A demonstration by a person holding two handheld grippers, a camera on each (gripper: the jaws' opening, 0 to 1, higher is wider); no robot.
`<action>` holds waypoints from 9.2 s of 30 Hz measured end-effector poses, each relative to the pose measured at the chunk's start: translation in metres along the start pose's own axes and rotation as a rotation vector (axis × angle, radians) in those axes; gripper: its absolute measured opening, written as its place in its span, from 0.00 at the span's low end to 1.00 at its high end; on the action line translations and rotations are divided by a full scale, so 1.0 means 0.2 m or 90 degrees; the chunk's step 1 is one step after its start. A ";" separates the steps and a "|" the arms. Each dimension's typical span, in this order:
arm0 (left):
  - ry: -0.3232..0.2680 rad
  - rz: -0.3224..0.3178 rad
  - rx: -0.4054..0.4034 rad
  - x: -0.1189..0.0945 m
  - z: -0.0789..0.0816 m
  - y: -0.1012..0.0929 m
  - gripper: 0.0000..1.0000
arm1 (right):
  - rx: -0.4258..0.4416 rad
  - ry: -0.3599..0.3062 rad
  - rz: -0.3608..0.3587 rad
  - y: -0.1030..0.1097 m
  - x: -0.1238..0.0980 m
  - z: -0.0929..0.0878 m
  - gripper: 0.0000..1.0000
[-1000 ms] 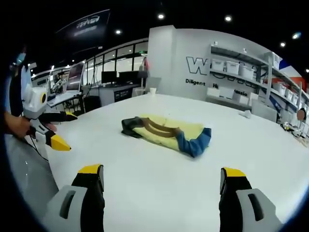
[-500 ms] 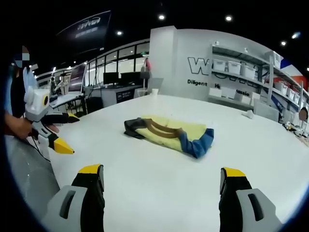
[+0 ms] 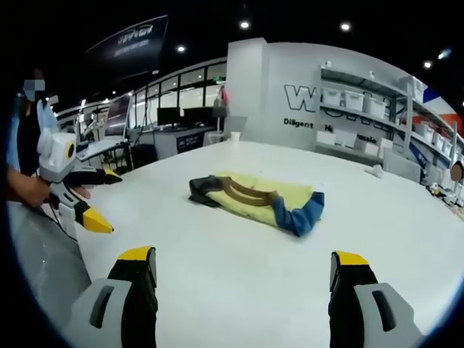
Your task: Fold the garment on the visible template until the final outline fits inside the template.
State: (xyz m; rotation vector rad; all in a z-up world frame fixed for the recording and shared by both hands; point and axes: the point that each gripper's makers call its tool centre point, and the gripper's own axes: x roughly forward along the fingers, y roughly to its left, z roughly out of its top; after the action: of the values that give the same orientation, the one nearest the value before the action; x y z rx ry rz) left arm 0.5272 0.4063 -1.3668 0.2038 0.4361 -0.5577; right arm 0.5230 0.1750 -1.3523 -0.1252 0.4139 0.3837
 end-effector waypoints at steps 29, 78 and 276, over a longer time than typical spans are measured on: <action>-0.002 -0.022 -0.036 0.01 -0.01 -0.02 0.99 | 0.002 0.002 -0.014 -0.03 0.01 0.00 0.99; -0.011 -0.068 0.042 0.19 0.20 0.06 0.86 | -0.083 0.026 0.033 -0.12 0.24 0.18 0.81; 0.328 -0.449 0.115 -0.14 -0.20 -0.36 0.00 | -0.089 0.500 0.328 0.28 -0.26 -0.42 0.00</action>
State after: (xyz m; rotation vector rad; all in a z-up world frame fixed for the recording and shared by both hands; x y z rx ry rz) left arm 0.4526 0.3712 -1.3952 0.3724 0.9742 -1.2497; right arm 0.4257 0.1913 -1.4097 -0.3094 1.2053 0.8743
